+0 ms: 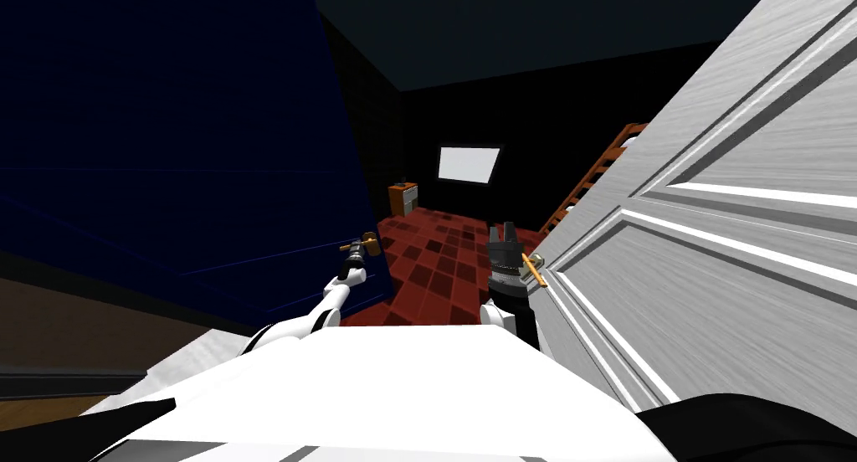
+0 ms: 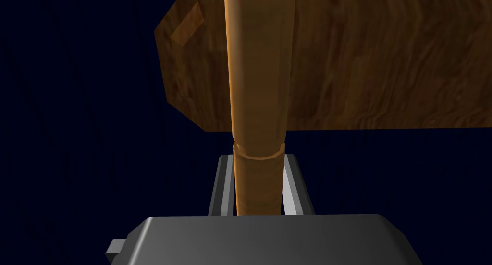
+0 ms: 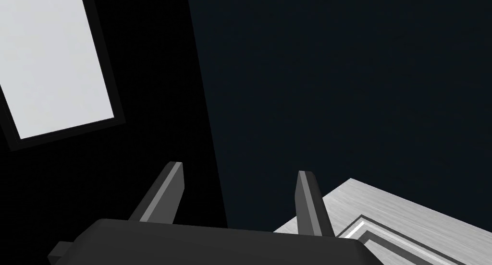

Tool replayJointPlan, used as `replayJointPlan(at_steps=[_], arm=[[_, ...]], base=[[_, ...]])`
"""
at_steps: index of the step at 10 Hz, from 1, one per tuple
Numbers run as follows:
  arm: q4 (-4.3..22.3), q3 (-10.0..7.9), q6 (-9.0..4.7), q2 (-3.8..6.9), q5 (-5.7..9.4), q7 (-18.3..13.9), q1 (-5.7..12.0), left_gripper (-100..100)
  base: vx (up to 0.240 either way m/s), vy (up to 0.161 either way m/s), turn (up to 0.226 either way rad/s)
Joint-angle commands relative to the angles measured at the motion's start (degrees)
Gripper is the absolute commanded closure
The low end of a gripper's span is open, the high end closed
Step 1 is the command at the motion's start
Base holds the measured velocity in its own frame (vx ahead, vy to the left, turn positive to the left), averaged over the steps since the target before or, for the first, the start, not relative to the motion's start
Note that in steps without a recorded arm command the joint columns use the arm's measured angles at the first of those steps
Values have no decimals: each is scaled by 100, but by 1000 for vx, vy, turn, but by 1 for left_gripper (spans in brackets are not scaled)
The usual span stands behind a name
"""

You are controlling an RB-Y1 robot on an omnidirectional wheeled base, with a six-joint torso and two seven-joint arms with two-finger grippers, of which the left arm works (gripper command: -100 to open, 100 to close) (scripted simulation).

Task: Push the door open

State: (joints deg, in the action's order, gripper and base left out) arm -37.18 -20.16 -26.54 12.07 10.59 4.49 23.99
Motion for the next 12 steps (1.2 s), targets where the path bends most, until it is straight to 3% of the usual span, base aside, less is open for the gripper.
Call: replayJointPlan(at_steps=[1,11,12], arm=[[180,-26,-79,122,70,6,72,100],[979,-36,-426,531,414,24,396,100],[979,-36,-426,531,414,24,396,100]], base=[[171,-60,163],[180,-81,136],[148,-66,68]])
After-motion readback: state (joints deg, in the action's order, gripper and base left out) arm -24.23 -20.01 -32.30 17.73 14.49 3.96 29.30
